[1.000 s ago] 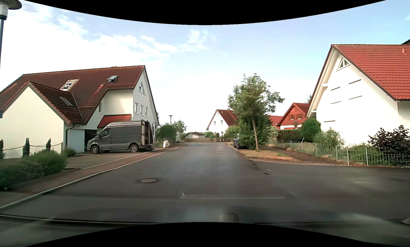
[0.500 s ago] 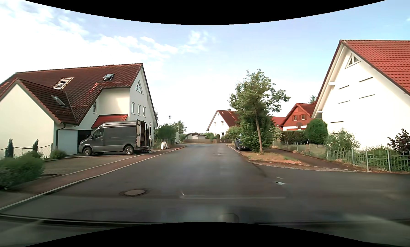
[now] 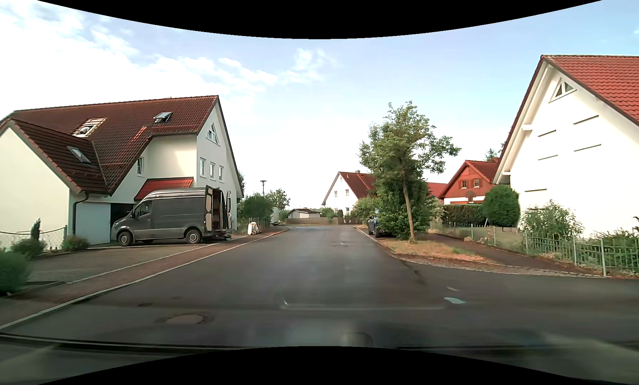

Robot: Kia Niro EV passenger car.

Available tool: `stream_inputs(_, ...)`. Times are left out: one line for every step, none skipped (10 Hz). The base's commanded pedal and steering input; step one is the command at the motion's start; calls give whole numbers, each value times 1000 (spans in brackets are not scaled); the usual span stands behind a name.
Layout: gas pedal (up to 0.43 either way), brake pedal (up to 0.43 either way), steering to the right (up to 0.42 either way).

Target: Follow the waypoints while adhering to traffic rules and regulations

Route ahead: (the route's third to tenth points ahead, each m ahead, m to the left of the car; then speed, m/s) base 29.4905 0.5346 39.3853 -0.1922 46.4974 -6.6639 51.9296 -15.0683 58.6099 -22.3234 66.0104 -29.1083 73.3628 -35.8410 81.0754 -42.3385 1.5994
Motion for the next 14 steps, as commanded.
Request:
stream_inputs(0, 0, -6)
stream_inputs(0, 0, -6)
stream_inputs(0, 0, -6)
stream_inputs(0, 0, -6)
stream_inputs(0, 0, -6)
stream_inputs(0, 0, -7)
stream_inputs(0, 0, -10)
stream_inputs(0, 0, -11)
stream_inputs(0, 0, -10)
stream_inputs(20, 0, -10)
stream_inputs(110, 0, -10)
stream_inputs(138, 0, -9)
stream_inputs(138, 0, -9)
stream_inputs(157, 0, -5)
